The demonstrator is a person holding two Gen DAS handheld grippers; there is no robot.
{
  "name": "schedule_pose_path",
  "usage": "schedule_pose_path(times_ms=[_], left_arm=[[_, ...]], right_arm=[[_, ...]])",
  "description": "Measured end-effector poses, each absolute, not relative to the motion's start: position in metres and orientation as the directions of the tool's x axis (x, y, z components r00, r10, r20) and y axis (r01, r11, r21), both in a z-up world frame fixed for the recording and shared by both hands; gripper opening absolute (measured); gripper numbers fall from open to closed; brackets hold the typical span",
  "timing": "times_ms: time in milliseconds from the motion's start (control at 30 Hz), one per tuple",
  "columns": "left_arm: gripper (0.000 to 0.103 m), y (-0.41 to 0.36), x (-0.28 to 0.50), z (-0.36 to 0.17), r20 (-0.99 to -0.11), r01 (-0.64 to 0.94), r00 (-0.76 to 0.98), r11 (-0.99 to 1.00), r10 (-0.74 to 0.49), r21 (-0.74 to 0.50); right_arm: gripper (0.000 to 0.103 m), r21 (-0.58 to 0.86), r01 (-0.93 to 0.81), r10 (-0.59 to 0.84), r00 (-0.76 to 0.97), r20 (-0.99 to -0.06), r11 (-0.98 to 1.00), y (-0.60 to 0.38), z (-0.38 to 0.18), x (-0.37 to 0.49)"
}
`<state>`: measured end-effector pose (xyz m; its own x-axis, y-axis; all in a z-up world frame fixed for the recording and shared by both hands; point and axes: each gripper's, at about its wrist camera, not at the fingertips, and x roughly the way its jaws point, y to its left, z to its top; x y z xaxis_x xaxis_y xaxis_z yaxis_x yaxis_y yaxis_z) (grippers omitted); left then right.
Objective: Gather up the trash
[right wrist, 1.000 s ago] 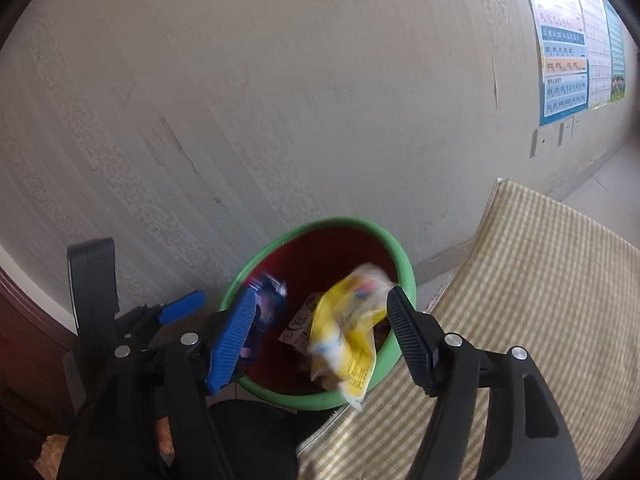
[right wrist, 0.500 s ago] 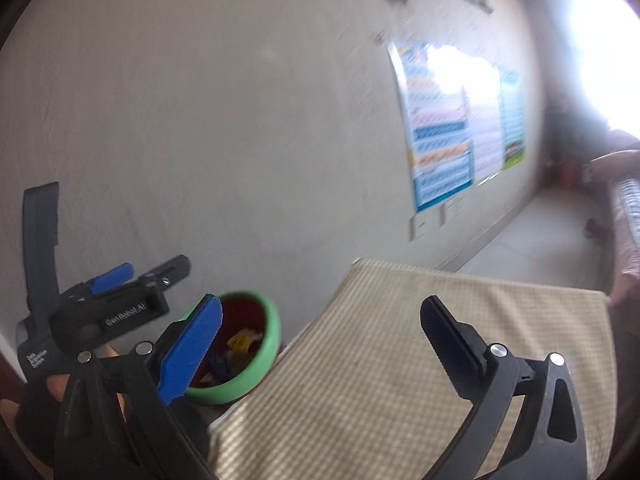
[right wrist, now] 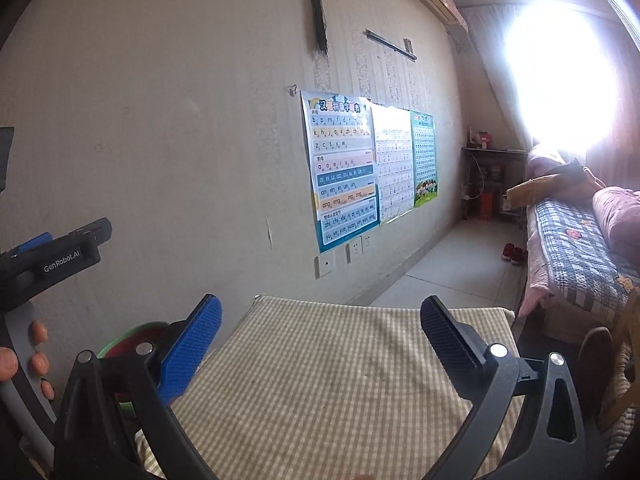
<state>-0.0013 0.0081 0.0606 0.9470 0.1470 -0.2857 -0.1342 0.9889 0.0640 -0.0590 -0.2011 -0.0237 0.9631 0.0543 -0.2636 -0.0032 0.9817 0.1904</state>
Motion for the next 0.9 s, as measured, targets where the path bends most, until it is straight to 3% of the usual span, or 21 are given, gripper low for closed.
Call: schedule_pose_path(times_ms=[900], left_arm=[[0.098, 0.01, 0.011, 0.033, -0.396, -0.118, 0.908, 0.99, 0.137, 0.072]], right_arm=[[0.096, 0.187, -0.003, 0.064, 0.944, -0.324, 0.982, -0.192, -0.04, -0.054]])
